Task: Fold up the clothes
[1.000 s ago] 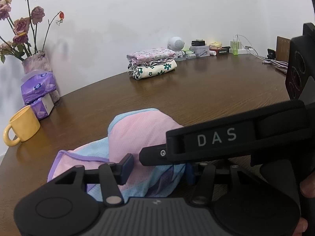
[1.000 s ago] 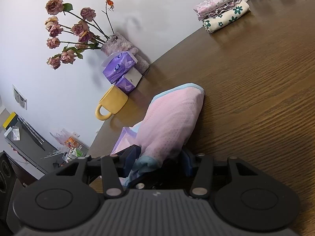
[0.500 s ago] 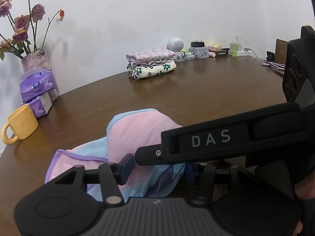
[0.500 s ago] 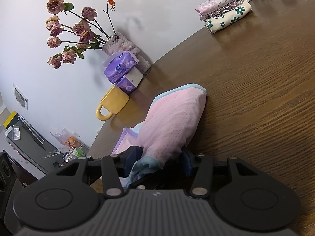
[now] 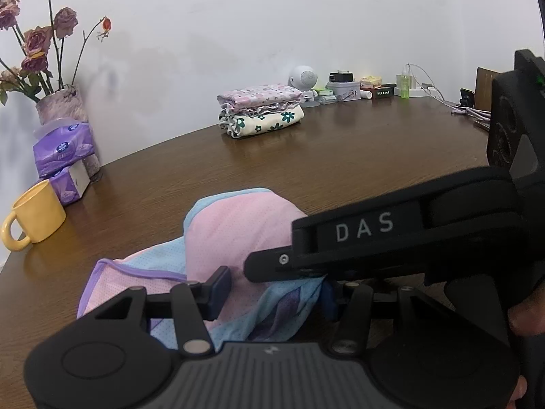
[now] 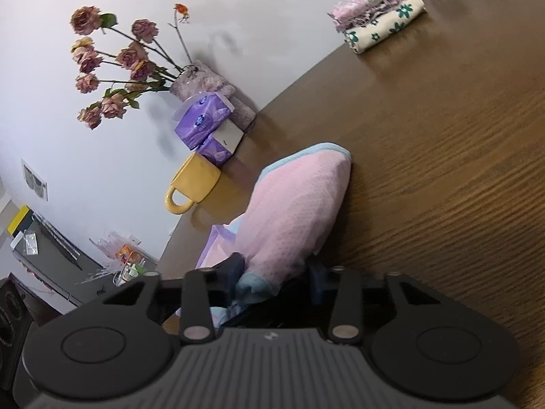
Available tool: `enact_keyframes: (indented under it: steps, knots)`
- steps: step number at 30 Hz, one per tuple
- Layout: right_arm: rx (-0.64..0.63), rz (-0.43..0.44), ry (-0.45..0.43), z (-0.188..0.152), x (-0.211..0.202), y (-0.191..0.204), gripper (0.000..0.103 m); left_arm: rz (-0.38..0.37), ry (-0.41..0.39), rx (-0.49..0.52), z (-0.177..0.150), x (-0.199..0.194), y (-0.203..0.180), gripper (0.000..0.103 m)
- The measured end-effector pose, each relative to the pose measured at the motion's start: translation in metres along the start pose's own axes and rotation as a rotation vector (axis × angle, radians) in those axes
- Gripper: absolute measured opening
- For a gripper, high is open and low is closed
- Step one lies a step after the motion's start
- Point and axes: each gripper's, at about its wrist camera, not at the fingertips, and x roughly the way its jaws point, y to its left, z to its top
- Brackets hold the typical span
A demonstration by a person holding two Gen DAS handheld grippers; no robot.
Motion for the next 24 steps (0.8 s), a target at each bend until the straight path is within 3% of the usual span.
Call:
enact_keyframes:
  steps: [3, 6, 9, 18, 24]
  knots:
    - [0.023, -0.005, -0.003, 0.000, 0.001, -0.004, 0.025, 0.004, -0.003, 0.014, 0.000, -0.001, -0.002, 0.051]
    - [0.031, -0.002, -0.002, 0.000, 0.001, -0.006, 0.022, 0.010, -0.001, 0.025, -0.001, -0.002, -0.003, 0.053]
    - [0.023, -0.004, -0.001, 0.002, 0.000, -0.005, 0.015, -0.021, 0.004, 0.022, -0.002, -0.006, -0.003, 0.059]
    - [-0.029, -0.058, 0.018, 0.017, -0.012, -0.007, 0.014, -0.092, -0.014, -0.002, -0.003, -0.027, 0.011, 0.061]
    - [-0.104, -0.139, 0.044, 0.039, -0.028, -0.010, 0.014, -0.110, -0.028, -0.024, 0.002, -0.027, 0.023, 0.061]
